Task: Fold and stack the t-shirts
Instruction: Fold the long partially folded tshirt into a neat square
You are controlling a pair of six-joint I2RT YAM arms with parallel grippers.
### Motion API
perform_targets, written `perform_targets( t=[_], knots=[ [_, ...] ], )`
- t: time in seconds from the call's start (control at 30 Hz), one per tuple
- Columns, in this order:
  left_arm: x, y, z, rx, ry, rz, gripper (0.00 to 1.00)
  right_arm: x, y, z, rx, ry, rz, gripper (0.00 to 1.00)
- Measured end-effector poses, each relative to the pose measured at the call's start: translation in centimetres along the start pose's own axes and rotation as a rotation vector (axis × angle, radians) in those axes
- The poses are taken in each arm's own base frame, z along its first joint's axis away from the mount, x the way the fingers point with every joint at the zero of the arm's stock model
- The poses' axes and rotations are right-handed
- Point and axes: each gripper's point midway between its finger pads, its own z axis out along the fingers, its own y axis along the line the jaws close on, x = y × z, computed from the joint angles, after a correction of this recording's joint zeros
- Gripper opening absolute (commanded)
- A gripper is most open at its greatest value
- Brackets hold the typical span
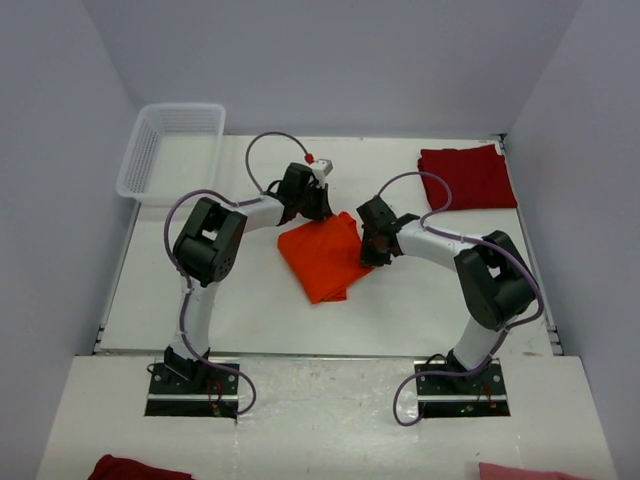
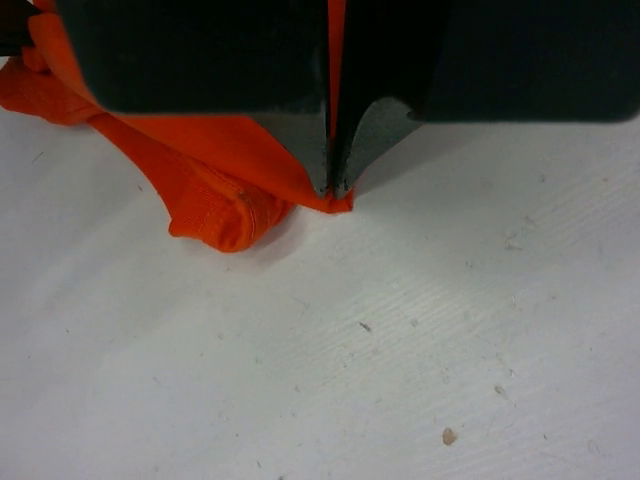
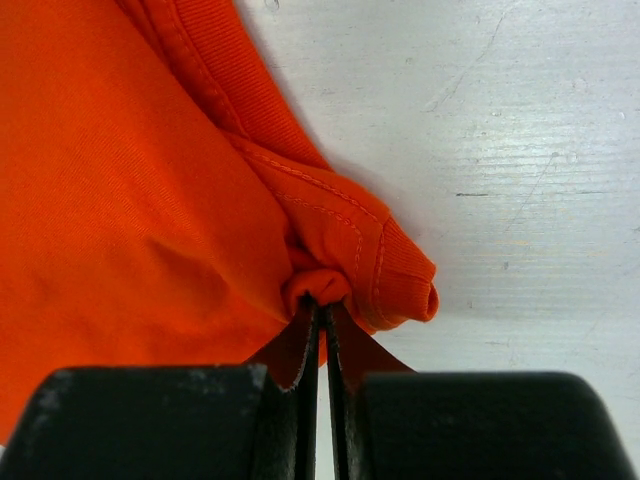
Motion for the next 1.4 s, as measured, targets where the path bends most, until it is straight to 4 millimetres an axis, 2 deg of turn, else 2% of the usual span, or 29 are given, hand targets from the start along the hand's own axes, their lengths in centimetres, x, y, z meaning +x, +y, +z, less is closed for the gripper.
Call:
perform_targets(
  t=[0.13,0.27,0.47,0.63,0.87,0.93,0.97,1.03,1.07,1.1,1.27,1.3,1.33,1.4],
  knots=[
    [-0.9,-0.2,0.7,0.028,-0.012,0.016,0.03,0.1,0.0,0.1,-0.009,-0.006,0.009,0.0],
    [-1.8,0.5,1.2,0.029,-0.029,0.019,0.03,0.2,0.1,0.1,-0.022,-0.017,0.017,0.0],
    [-2.2,2.2,1.1,0.01,-0.037,0.001,0.03,0.3,-0.1,0.1,-0.042,-0.041,0.04,0.0],
    [-2.4,2.5,1.0,0.007,-0.04,-0.003,0.03,1.1,-0.2,-0.3,-0.057,-0.063,0.094,0.0],
    [-2.3,3.2,0.4,-0.041,-0.066,-0.013,0.13,2.2,-0.5,-0.8,-0.066,-0.091,0.135,0.0],
    [-2.0,4.0,-0.9,-0.109,-0.073,-0.029,0.15,2.1,-0.5,-0.8,-0.052,-0.089,0.132,0.02],
    [-1.9,4.3,-1.7,-0.14,-0.081,-0.033,0.18,2.0,-0.5,-0.8,-0.045,-0.088,0.129,0.11],
    [-2.6,4.6,-4.2,-0.214,-0.113,-0.037,0.21,2.0,-0.5,-0.8,-0.039,-0.087,0.125,0.23],
    [-3.5,4.6,-5.6,-0.249,-0.148,-0.033,0.22,2.0,-0.5,-0.8,-0.04,-0.087,0.12,0.3],
    [-4.4,4.3,-7.0,-0.274,-0.18,-0.027,0.22,1.9,-0.4,-0.9,-0.044,-0.089,0.117,0.42],
    [-9.9,0.4,-14.1,-0.311,-0.381,0.01,0.24,1.9,-0.7,-1.6,-0.035,-0.087,0.073,0.58],
    [-10.5,-0.5,-15.3,-0.305,-0.411,0.016,0.24,1.8,-0.7,-1.9,-0.025,-0.087,0.064,0.65],
    [-10.8,-1.3,-16.1,-0.295,-0.43,0.021,0.25,1.5,-0.7,-2.2,-0.017,-0.092,0.055,0.67],
    [-10.7,-2.2,-17.1,-0.276,-0.442,0.028,0.25,0.7,-0.3,-3.3,-0.017,-0.109,0.036,0.75]
  ],
)
